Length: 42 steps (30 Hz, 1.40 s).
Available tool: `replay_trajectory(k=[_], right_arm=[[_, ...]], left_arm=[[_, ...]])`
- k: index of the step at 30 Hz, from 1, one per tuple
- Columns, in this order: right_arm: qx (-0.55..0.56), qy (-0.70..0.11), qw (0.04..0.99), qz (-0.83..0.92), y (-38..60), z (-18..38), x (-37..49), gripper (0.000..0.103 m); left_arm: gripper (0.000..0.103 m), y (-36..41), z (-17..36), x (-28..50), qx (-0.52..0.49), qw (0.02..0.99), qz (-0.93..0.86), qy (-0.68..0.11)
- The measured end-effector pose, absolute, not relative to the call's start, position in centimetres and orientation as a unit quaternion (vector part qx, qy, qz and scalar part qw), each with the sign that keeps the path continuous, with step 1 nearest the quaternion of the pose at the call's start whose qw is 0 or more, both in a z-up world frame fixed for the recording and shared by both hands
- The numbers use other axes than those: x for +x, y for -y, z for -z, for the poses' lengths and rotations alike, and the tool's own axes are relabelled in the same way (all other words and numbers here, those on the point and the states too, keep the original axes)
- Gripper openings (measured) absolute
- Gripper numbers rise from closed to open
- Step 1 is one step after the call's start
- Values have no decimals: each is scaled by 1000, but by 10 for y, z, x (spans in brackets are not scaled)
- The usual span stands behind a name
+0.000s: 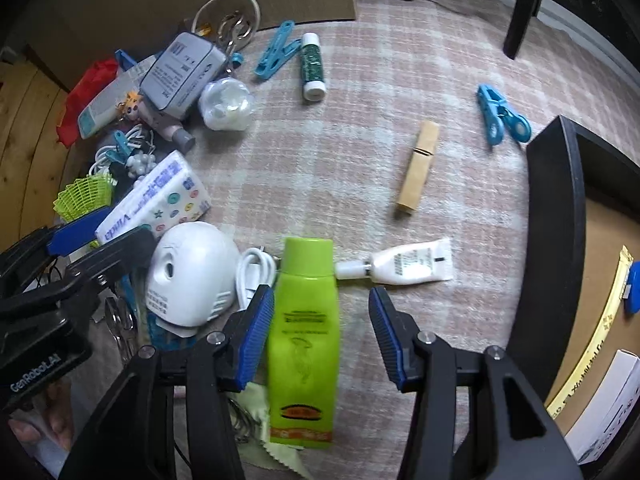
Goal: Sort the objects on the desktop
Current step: 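Grasp the green lotion bottle with right gripper while left grasps polka-dot tissue pack, then place the green bottle and polka-dot tissue pack into the tray with both grippers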
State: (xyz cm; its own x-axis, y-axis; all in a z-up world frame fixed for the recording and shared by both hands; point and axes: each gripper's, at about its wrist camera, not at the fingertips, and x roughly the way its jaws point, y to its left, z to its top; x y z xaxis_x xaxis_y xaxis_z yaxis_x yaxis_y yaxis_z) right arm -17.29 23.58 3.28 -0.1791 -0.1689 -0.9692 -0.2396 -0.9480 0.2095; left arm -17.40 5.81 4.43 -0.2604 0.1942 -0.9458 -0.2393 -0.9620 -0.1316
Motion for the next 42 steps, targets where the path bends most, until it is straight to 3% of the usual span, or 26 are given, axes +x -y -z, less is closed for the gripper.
replay_trajectory(k=[6, 11, 14, 33, 42], right_arm=[[-648, -163, 25, -744, -226, -25, -175, 41], [-651, -148, 30, -744, -213, -20, -176, 36], [-648, -134, 27, -749, -208, -20, -176, 35], [-600, -168, 25, -781, -218, -51, -153, 29], [-578, -170, 41, -797, -286, -83, -141, 29]], left_arm=[[46, -58, -39, -179, -595, 136, -792, -20], [28, -60, -33, -184, -598, 141, -788, -19], [24, -63, -31, -183, -593, 145, -792, -26], [23, -69, -78, -166, -554, 171, -815, -5], [23, -115, -97, -149, -544, 221, -809, 7]])
